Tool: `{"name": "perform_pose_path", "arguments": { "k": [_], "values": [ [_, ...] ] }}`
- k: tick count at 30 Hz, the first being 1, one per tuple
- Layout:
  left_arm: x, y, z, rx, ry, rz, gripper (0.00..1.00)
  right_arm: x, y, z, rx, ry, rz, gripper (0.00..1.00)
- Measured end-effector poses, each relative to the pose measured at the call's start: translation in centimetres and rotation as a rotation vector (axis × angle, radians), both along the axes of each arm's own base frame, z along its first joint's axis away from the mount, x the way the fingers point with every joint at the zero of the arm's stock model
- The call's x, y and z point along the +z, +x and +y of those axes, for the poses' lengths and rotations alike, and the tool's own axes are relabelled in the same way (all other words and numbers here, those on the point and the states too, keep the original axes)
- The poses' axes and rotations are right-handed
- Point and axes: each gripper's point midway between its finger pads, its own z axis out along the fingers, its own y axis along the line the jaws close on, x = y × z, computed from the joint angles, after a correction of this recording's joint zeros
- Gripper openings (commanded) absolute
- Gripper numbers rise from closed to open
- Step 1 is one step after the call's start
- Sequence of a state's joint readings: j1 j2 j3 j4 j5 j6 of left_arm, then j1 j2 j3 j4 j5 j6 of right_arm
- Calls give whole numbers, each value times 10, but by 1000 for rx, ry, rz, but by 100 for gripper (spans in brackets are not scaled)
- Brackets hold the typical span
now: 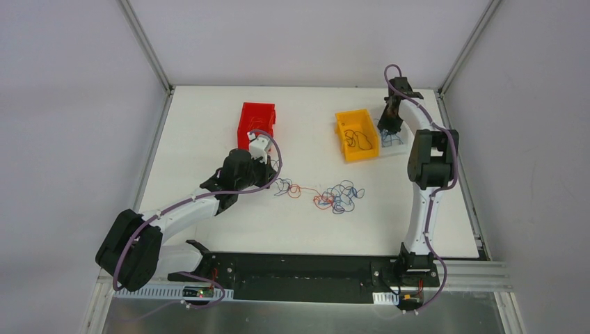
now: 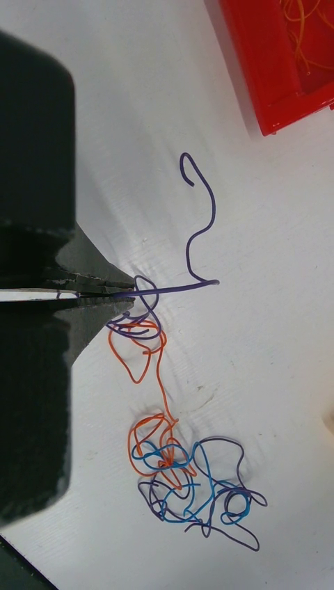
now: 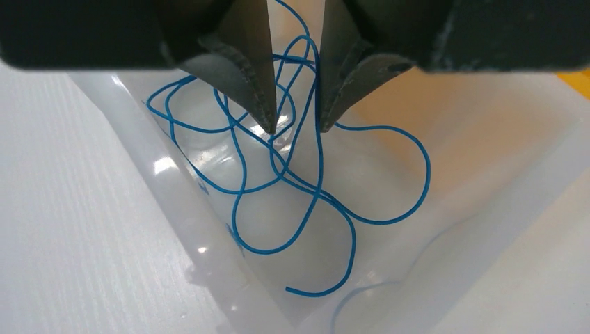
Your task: Untangle the cables
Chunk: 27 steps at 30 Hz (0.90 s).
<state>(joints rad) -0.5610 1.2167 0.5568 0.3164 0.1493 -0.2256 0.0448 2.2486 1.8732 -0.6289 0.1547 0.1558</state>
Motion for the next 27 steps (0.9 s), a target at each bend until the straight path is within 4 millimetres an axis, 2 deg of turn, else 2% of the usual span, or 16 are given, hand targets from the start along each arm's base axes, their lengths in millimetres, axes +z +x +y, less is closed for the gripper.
{"name": "perform_pose_path", "arguments": {
  "k": [3, 6, 8, 9, 10, 11, 14, 16, 18, 20, 22, 23, 26, 27],
  "values": [
    [0, 0, 0, 0, 0, 0, 0, 8, -3, -1, 4, -20, -2, 39],
    [0, 0, 0, -1, 0, 0, 0, 31, -5, 1, 12, -33, -29, 50],
    [0, 0, 0, -3, -1, 1, 0, 52, -6, 4, 17, -35, -69, 66],
    [0, -1, -1, -5, -2, 1, 0, 65, -7, 6, 21, -36, -93, 78],
    [0, -1, -1, -6, -3, 1, 0, 80, -8, 8, 26, -35, -122, 95],
    [1, -1, -1, -7, -4, 0, 0, 91, -11, 11, 30, -33, -145, 99],
    [3, -2, -1, -8, -9, -7, 0, 134, -28, 29, 72, -37, -230, 99],
    [3, -3, -1, -11, -11, -8, 0, 157, -48, 50, 123, -39, -278, 99],
    [4, -5, -1, -17, -13, -8, 0, 173, -72, 83, 202, -18, -331, 96],
    [5, -6, -1, -21, -17, -11, 0, 175, -99, 115, 294, 22, -357, 89],
    [7, -6, -1, -23, -21, -16, 0, 163, -133, 151, 412, 67, -351, 83],
    [9, -6, -1, -23, -23, -21, 0, 154, -146, 162, 458, 80, -339, 82],
    [15, -7, 0, -23, -33, -37, 0, 109, -189, 193, 610, 127, -272, 74],
    [16, -7, 0, -23, -35, -42, 0, 92, -200, 198, 647, 139, -239, 74]
  ]
}}
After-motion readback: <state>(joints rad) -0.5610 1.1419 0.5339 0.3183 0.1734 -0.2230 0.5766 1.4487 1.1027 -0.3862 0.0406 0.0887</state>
